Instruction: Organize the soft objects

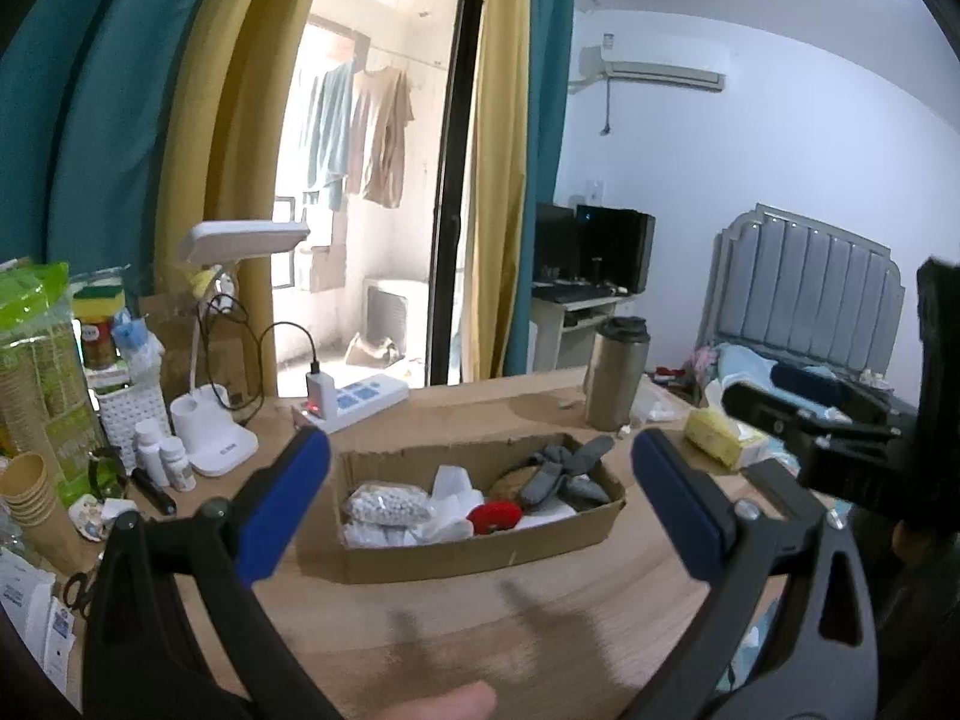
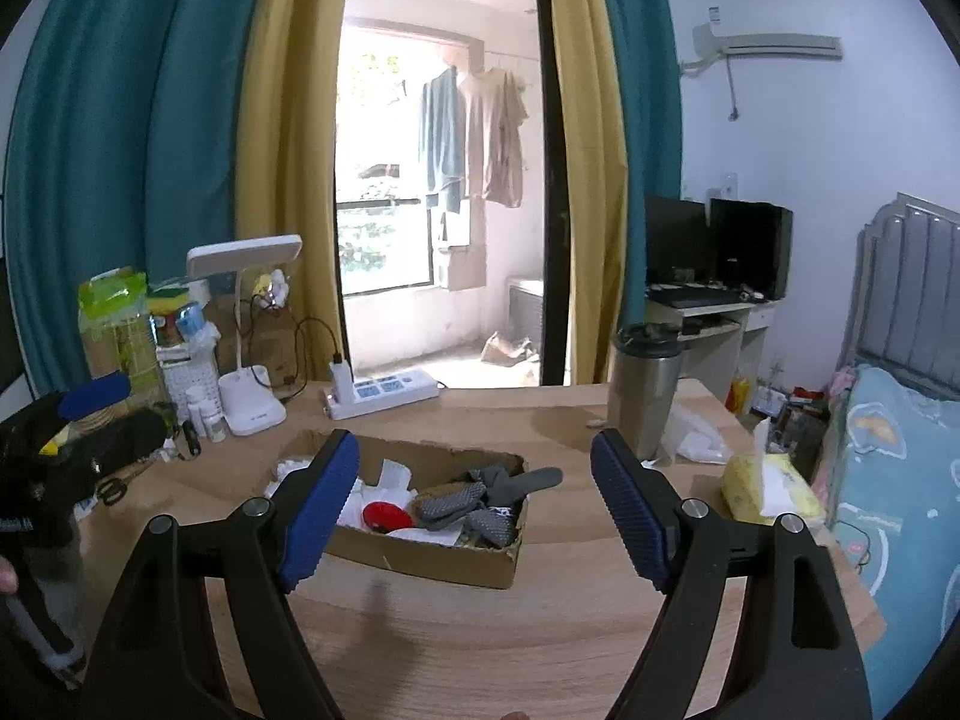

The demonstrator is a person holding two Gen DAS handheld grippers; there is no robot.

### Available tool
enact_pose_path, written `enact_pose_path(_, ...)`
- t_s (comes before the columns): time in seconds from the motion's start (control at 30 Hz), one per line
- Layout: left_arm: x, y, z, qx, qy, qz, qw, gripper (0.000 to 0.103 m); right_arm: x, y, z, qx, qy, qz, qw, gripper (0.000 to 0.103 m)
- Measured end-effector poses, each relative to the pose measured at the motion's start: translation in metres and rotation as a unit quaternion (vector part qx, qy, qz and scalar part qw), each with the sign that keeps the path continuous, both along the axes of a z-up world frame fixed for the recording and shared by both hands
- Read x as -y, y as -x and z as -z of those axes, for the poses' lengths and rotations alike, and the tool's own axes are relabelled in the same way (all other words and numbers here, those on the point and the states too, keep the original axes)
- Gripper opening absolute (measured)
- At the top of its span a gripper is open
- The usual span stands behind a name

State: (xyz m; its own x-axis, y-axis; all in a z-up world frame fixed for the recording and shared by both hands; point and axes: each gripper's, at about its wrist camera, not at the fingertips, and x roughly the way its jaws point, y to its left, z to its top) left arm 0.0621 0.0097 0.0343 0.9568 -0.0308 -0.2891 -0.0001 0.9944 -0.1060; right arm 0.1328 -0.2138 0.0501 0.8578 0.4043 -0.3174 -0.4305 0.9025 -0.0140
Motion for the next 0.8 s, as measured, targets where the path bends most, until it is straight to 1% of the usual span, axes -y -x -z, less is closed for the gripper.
enact_pose_path(0.17,0.002,0.006,-0.009,0.007,-0.003,-0.009,0.9999,0.102,0.001,0.015,-0.013,0.023,0.004,0.002,1.0,0.083)
enact_pose_path(0.43,0.009,0.017,-0.023,0.026,-0.011,-0.016,0.9995,0.102,0.007,0.026,-0.022,0.038,-0.005,0.006,0.999,0.084)
enact_pose_path(0.6,0.014,0.019,-0.028,0.032,-0.012,-0.013,0.9993,0.102,0.014,0.031,-0.026,0.044,-0.011,0.011,0.999,0.084)
enact_pose_path(0.8,0.015,0.018,-0.028,0.032,-0.013,-0.017,0.9993,0.102,0.018,0.03,-0.025,0.042,-0.013,0.013,0.999,0.084)
